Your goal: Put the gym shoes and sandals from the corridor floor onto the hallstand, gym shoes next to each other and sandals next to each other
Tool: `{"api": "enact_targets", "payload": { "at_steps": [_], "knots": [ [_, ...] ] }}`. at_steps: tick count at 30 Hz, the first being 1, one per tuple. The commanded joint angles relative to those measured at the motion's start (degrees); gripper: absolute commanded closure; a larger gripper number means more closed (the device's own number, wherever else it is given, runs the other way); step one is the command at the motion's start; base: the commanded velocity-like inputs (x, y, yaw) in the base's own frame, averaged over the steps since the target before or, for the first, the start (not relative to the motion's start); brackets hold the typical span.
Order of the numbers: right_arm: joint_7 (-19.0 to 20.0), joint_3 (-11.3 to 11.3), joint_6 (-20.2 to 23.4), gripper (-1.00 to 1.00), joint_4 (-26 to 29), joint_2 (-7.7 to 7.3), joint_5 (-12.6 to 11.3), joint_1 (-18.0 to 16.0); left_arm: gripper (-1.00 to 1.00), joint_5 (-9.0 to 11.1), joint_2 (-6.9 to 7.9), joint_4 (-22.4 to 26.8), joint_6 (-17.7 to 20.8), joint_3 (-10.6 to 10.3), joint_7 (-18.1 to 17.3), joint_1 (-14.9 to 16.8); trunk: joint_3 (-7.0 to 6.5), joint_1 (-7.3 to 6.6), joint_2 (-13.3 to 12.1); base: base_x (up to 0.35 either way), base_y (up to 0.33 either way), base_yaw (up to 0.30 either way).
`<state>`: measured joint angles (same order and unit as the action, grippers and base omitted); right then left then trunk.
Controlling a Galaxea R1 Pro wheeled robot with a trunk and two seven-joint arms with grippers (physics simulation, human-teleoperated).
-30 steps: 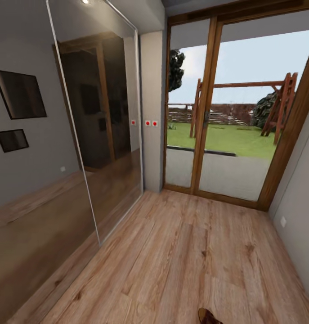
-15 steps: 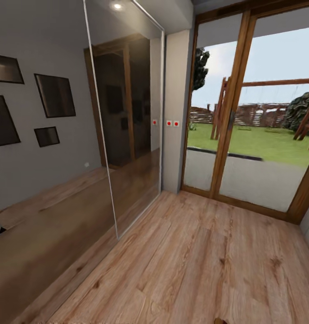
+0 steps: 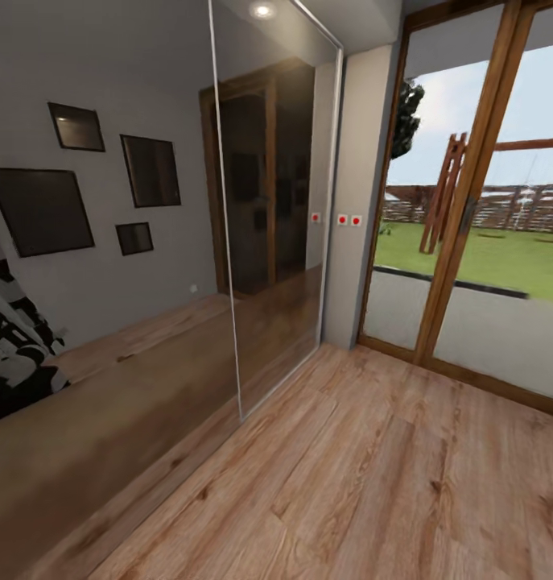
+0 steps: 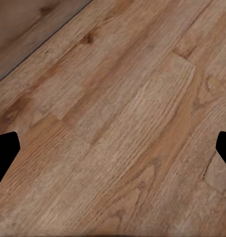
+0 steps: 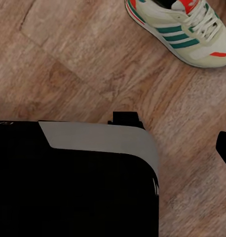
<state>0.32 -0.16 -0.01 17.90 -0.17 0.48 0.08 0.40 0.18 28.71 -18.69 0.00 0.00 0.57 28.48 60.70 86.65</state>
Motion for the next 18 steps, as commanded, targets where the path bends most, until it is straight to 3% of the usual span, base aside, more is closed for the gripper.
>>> {"api": "enact_targets", "payload": {
  "at_steps": [1, 8, 12, 18],
  "knots": [
    [0.0, 0.0, 0.0, -1.0, 0.1, -0.01, 0.0, 0.0, -1.0, 0.0, 0.0, -0.1, -0.2, 0.0, 0.0, 0.0, 0.24, 0.22, 0.4, 0.0, 0.0, 0.297],
    [0.0, 0.0, 0.0, -1.0, 0.1, 0.04, 0.0, 0.0, -1.0, 0.0, -0.04, -0.1, -0.1, 0.0, 0.0, 0.0, 1.55, 1.76, 3.3, 0.0, 0.0, 0.211],
    [0.0, 0.1, 0.0, -1.0, 0.3, 0.07, 0.1, 0.0, -1.0, -0.1, -0.15, 0.2, -0.1, -0.1, -0.1, 0.0, 2.28, 2.64, 4.9, 0.0, 0.0, 0.042],
    [0.1, 0.1, -0.1, -1.0, 2.3, 0.08, 0.1, 0.0, -1.0, 0.0, -0.32, -0.6, -0.3, 0.0, 0.1, 0.8, 2.27, 2.63, 4.8, 0.0, 0.0, 0.0]
  ]
}}
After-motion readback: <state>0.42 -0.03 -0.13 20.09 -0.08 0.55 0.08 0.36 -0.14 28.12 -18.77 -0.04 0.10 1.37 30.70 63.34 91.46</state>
